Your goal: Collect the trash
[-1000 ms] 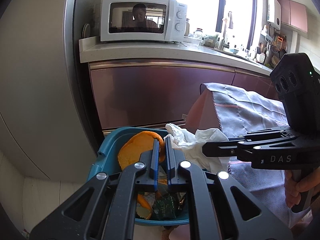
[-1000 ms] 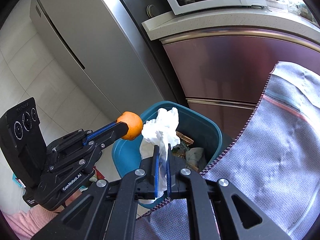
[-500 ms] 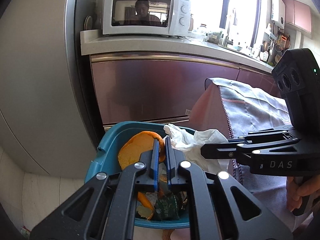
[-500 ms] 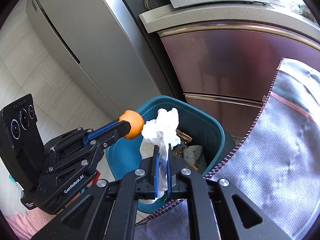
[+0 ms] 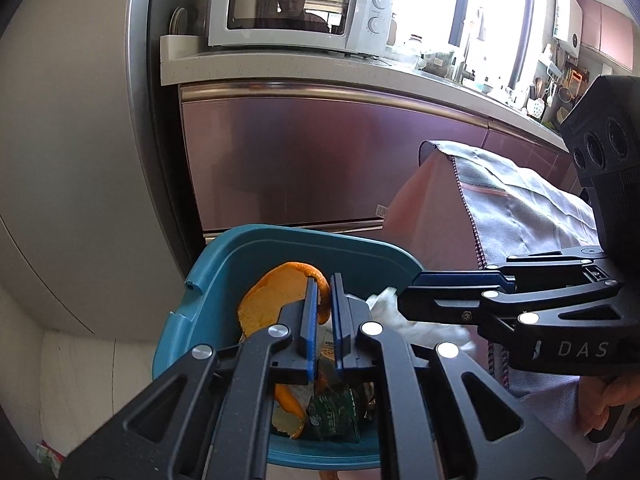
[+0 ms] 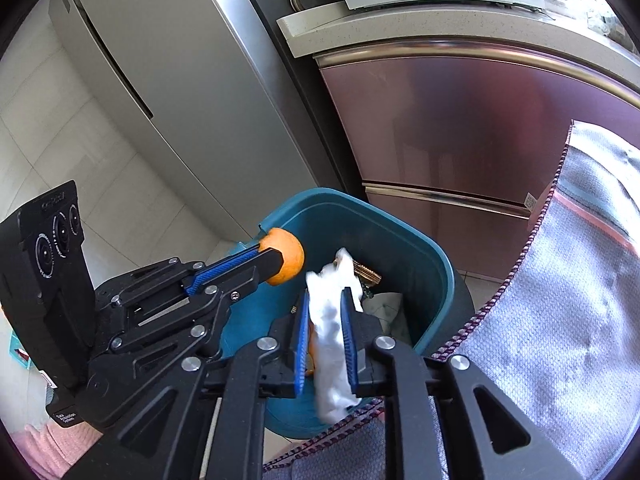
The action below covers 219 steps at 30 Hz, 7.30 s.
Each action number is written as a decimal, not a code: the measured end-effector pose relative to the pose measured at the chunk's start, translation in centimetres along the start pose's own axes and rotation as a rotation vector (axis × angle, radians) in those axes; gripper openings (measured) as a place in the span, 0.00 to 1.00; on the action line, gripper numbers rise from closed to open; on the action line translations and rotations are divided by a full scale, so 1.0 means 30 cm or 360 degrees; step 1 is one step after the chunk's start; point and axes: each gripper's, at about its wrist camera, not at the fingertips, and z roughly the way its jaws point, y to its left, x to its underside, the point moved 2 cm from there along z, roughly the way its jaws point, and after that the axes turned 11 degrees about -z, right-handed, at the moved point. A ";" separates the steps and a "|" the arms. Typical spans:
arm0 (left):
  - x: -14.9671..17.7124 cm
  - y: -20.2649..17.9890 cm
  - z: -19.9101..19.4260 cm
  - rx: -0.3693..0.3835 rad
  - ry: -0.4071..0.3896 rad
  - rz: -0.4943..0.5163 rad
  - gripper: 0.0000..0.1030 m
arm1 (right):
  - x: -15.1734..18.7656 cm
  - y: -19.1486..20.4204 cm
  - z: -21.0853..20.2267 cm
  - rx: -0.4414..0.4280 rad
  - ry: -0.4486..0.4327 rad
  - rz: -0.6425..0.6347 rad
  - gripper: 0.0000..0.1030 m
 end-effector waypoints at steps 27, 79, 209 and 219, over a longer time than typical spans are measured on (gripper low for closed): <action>0.089 -0.226 -0.324 0.0195 -0.0323 0.0170 0.95 | 0.290 -0.013 -0.541 0.0389 -0.0547 -0.0026 0.80; 0.283 -0.845 -0.506 0.0353 -0.0723 0.0355 0.95 | 0.856 -0.134 -1.116 0.1458 -0.1039 0.0312 0.94; 0.344 -0.792 -0.545 0.0200 -0.0679 0.0259 0.95 | 0.834 -0.149 -1.084 0.1346 -0.1028 0.0291 0.94; 0.338 -0.794 -0.538 0.0196 -0.0673 0.0260 0.95 | 0.835 -0.154 -1.086 0.1345 -0.1030 0.0295 0.94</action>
